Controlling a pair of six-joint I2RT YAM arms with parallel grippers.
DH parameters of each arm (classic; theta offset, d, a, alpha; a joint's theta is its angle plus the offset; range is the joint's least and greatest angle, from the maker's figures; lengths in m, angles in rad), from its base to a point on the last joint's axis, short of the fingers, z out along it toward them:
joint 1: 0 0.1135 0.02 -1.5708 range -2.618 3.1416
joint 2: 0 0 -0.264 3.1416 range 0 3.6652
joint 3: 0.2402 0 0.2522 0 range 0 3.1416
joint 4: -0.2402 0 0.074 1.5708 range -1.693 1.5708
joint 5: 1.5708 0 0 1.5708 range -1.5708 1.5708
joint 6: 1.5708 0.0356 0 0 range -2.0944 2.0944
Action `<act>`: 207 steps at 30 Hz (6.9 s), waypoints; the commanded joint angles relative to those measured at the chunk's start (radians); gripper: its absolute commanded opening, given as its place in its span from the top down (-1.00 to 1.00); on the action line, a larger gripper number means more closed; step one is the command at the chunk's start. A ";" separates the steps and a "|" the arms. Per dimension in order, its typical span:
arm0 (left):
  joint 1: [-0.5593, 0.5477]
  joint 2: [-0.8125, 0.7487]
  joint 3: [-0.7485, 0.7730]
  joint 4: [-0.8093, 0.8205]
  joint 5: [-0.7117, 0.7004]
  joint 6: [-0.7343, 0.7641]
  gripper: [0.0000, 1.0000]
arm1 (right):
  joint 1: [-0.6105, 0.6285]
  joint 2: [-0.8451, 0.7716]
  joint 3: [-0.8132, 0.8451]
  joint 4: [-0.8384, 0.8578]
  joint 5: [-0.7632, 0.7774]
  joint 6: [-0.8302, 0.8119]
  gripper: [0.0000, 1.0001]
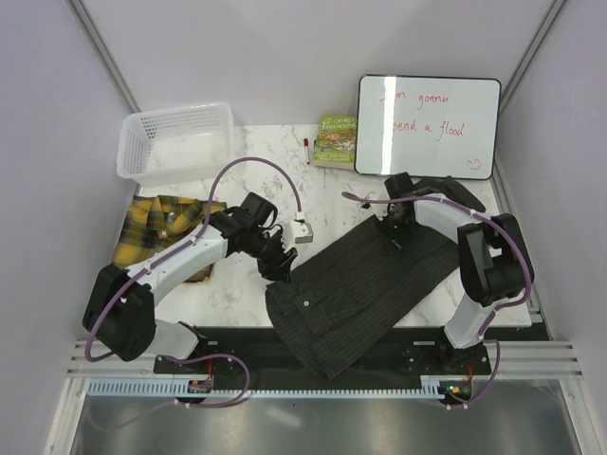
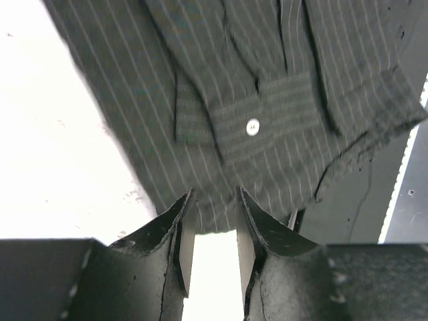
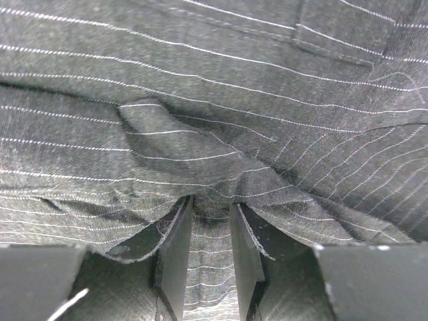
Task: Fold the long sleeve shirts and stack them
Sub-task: Fold the shirt
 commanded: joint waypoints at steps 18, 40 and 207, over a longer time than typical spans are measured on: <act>0.431 -0.182 -0.009 0.036 0.192 -0.090 0.28 | 0.514 0.214 0.197 0.035 0.060 0.038 0.22; 0.443 -0.200 -0.001 0.112 0.029 -0.053 0.25 | 0.208 0.277 0.331 -0.025 0.107 0.170 0.31; 0.640 -0.502 -0.459 -0.273 0.130 1.289 -0.82 | 0.647 -0.266 -0.248 0.172 -0.302 -0.599 -0.72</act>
